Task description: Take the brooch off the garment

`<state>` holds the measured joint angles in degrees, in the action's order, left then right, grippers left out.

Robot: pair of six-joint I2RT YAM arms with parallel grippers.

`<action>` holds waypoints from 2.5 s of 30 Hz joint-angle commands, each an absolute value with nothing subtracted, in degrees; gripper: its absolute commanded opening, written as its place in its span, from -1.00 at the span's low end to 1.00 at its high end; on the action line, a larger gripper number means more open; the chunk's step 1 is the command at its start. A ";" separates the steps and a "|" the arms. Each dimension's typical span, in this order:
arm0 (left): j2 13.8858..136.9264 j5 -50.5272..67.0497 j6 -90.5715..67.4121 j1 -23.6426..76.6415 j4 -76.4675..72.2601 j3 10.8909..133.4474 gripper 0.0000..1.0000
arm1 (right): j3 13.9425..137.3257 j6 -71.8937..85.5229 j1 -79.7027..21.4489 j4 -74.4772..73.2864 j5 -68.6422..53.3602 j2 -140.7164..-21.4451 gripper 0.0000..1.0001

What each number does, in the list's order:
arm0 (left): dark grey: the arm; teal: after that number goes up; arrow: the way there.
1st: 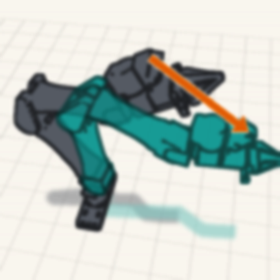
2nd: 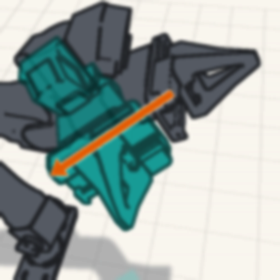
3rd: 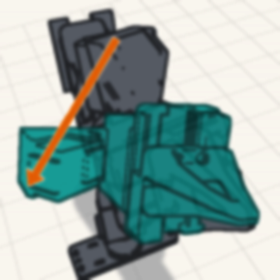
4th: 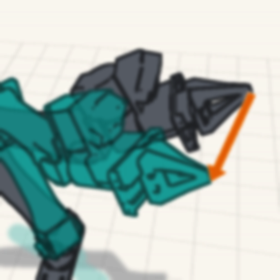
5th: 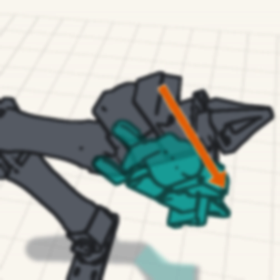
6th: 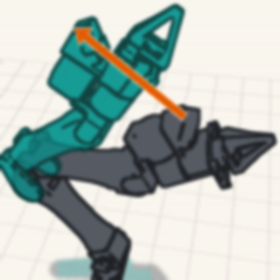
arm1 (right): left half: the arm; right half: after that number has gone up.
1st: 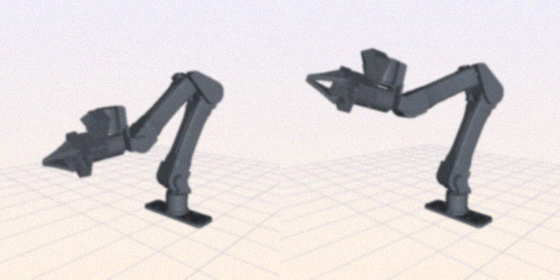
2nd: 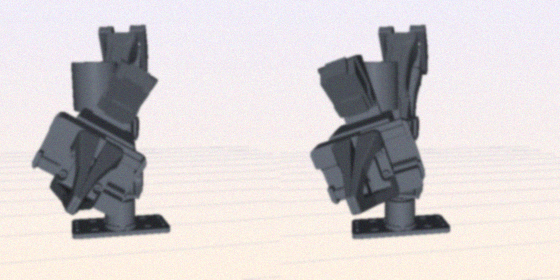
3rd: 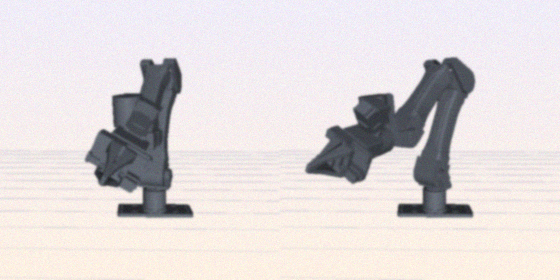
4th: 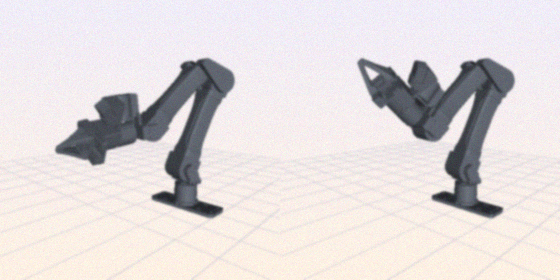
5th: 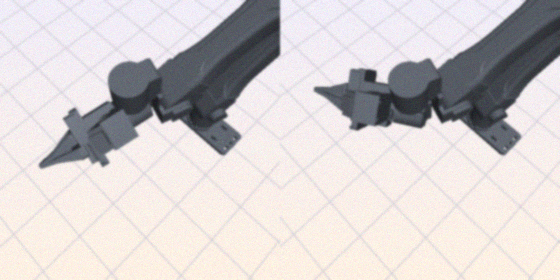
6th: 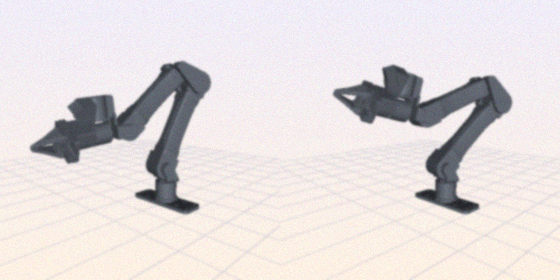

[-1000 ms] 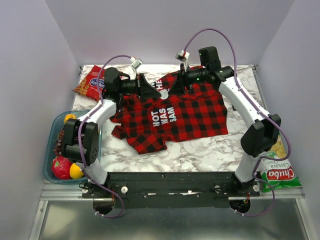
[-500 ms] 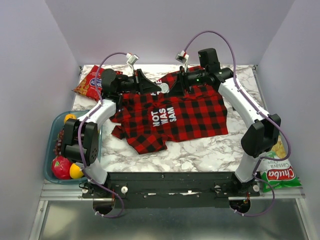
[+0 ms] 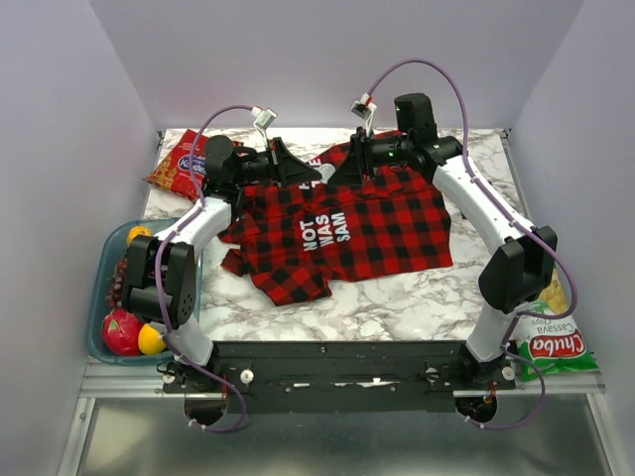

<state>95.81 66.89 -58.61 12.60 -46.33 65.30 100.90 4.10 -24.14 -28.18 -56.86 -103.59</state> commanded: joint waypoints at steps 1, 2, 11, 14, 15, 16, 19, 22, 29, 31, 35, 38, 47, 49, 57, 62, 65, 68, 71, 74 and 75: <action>96.06 65.13 -56.43 13.01 -44.56 66.71 -1.00 | 99.49 6.06 -25.13 -26.54 -51.34 -100.81 0.13; 96.06 65.13 -56.43 13.09 -44.39 66.80 -1.00 | 99.32 6.06 -25.22 -26.72 -49.94 -100.64 0.11; 96.06 65.04 -55.11 13.27 -42.72 67.24 -1.00 | 98.96 6.85 -25.58 -26.55 -47.81 -100.72 -0.02; 96.15 64.95 -54.84 13.36 -42.19 67.32 -1.00 | 99.31 6.94 -25.75 -26.54 -47.03 -100.90 -0.01; 96.07 64.86 -54.32 13.45 -41.58 67.50 -1.00 | 99.40 7.12 -25.84 -26.46 -46.93 -100.99 0.00; 96.06 64.86 -54.06 13.53 -41.22 67.50 -1.00 | 99.49 7.38 -25.84 -26.37 -46.93 -101.16 0.00; 95.98 64.86 -53.44 13.71 -40.25 67.59 -1.00 | 99.84 7.91 -25.75 -26.10 -46.41 -101.42 0.06; 96.06 64.95 -52.65 13.89 -39.38 67.94 -1.00 | 100.19 8.44 -25.93 -26.10 -44.83 -101.69 0.12; 95.89 65.04 -52.38 14.06 -39.02 68.03 -1.00 | 99.84 9.14 -25.84 -26.19 -43.24 -102.04 0.13; 95.80 65.13 -52.38 14.06 -39.29 67.85 -1.00 | 99.58 9.23 -25.84 -26.19 -42.72 -102.04 0.13; 95.71 66.53 -52.29 14.33 -40.51 67.76 -1.00 | 98.27 9.32 -25.75 -26.28 -41.49 -102.22 0.14; 95.45 66.97 -52.21 14.59 -41.75 67.33 -1.00 | 97.82 9.49 -25.66 -26.28 -41.05 -102.48 0.14; 95.19 69.34 -51.07 15.21 -43.77 66.71 -1.00 | 98.09 10.89 -24.70 -26.37 -40.08 -103.27 0.15; 95.10 69.78 -50.10 15.56 -43.42 66.80 -1.00 | 98.09 10.99 -24.35 -26.37 -40.25 -103.53 0.15; 94.57 69.96 -40.19 16.43 -33.25 68.90 -1.00 | 98.09 12.65 -23.12 -26.28 -40.60 -104.59 0.16; 94.31 70.22 -35.87 17.14 -28.92 70.13 -1.00 | 98.00 13.80 -22.06 -26.02 -40.87 -105.47 0.19; 94.22 70.14 -34.37 17.23 -27.16 70.66 -1.00 | 97.82 13.97 -21.80 -26.01 -41.13 -105.82 0.19; 94.22 69.96 -34.02 17.23 -26.98 70.75 -1.00 | 97.65 14.06 -21.71 -26.02 -40.78 -105.91 0.20; 93.69 69.44 -33.75 17.23 -26.81 70.49 -1.00 | 97.30 14.50 -21.36 -26.02 -40.43 -105.91 0.20; 93.51 69.43 -33.22 17.23 -26.72 70.14 -1.00 | 96.68 14.68 -20.83 -26.02 -40.60 -105.91 0.20; 93.52 69.52 -33.14 17.23 -26.81 70.14 -1.00 | 96.68 14.68 -20.74 -26.02 -40.87 -105.91 0.20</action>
<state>95.79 64.88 -34.09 15.75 -27.20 69.12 97.62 14.11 -22.96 -27.09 -44.40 -104.49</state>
